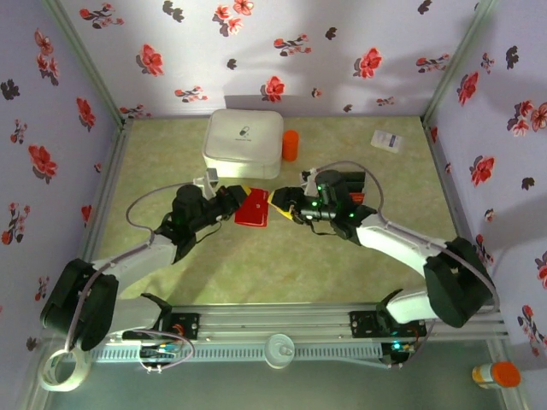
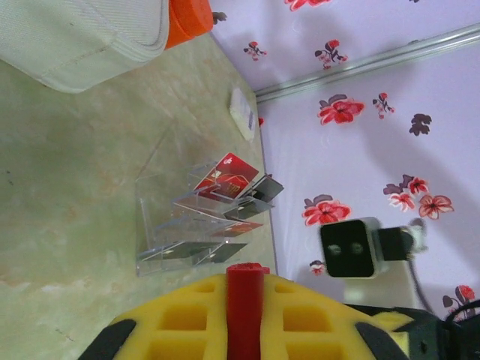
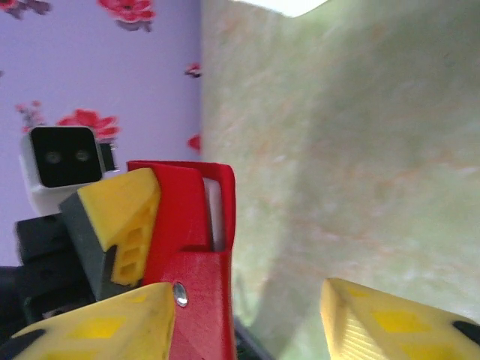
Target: Put the credit cards into the card holder
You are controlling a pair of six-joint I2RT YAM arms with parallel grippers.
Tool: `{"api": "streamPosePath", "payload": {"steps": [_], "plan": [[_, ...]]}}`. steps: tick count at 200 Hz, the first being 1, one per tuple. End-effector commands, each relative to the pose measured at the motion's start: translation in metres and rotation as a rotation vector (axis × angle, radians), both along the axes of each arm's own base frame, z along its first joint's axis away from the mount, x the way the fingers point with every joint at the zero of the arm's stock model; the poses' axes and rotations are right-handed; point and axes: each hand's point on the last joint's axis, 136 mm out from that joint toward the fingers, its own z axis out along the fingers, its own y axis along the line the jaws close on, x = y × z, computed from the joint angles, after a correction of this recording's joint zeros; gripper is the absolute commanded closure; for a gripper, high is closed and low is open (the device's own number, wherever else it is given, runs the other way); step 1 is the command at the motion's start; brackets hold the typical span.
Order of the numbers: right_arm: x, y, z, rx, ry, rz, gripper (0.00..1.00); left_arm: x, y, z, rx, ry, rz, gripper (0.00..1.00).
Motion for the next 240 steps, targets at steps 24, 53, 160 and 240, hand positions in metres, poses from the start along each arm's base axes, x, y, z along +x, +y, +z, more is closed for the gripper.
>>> {"api": "streamPosePath", "payload": {"steps": [24,53,160,240], "plan": [[-0.006,-0.019,-0.003,-0.374,-0.166,0.005,0.32,0.002,0.002,0.008,0.044,-0.040,0.044,1.00],[-0.008,-0.002,0.003,-0.490,-0.247,0.033,0.27,0.002,0.002,0.009,0.074,-0.043,0.075,1.00],[0.008,-0.024,-0.059,-0.929,-0.302,-0.056,0.30,-0.001,0.004,0.015,0.057,-0.043,0.103,1.00],[-0.006,-0.097,-0.017,-0.755,-0.287,-0.199,0.33,-0.001,0.003,0.013,0.082,-0.049,0.099,1.00]]}}
